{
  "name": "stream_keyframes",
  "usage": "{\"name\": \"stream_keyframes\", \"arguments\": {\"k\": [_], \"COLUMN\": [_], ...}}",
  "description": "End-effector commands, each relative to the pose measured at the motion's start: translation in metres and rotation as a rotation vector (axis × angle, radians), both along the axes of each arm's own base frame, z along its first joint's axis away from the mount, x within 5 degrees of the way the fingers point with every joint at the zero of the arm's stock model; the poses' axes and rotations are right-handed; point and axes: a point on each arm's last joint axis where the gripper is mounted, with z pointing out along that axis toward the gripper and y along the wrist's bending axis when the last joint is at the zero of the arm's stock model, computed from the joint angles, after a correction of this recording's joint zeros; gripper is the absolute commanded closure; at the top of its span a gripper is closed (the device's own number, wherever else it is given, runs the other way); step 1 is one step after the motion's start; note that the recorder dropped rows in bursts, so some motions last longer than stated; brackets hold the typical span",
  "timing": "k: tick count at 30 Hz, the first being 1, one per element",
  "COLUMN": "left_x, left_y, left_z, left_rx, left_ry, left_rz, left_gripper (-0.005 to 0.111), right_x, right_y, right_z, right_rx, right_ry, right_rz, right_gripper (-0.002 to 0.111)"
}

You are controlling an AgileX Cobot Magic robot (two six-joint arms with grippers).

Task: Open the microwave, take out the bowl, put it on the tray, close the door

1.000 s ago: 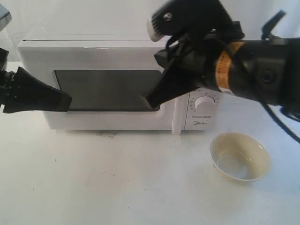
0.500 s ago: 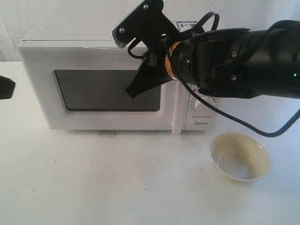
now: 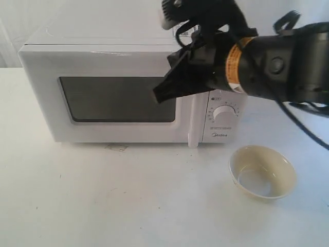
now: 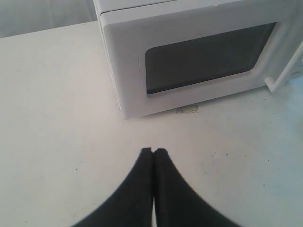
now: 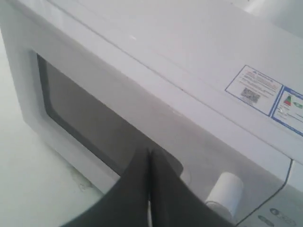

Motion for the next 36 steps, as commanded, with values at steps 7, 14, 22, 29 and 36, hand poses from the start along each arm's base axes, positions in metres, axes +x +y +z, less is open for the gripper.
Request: {"name": "stream_keyframes", "arguments": {"k": [7, 14, 22, 29, 36], "left_x": [-0.002, -0.002, -0.002, -0.002, -0.002], "left_y": [-0.001, -0.001, 0.000, 0.000, 0.000], "left_z": [0.001, 0.001, 0.001, 0.001, 0.001], "left_rx": [-0.013, -0.013, -0.011, -0.008, -0.008], "left_ry": [-0.004, -0.004, -0.004, -0.005, -0.005], "left_rz": [-0.002, -0.002, -0.001, -0.003, -0.003], "left_gripper": [0.107, 0.107, 0.107, 0.107, 0.107], "right_x": [-0.035, -0.036, -0.038, -0.076, -0.131], "right_y": [-0.024, -0.028, -0.048, -0.096, -0.146], "right_z": [0.044, 0.044, 0.044, 0.060, 0.044], "right_rx": [0.199, 0.187, 0.080, 0.107, 0.216], "right_ry": [-0.062, -0.058, -0.053, -0.069, -0.196], "right_rz": [-0.014, -0.039, -0.191, -0.379, -0.413], "right_gripper": [0.108, 0.108, 0.108, 0.108, 0.108]}}
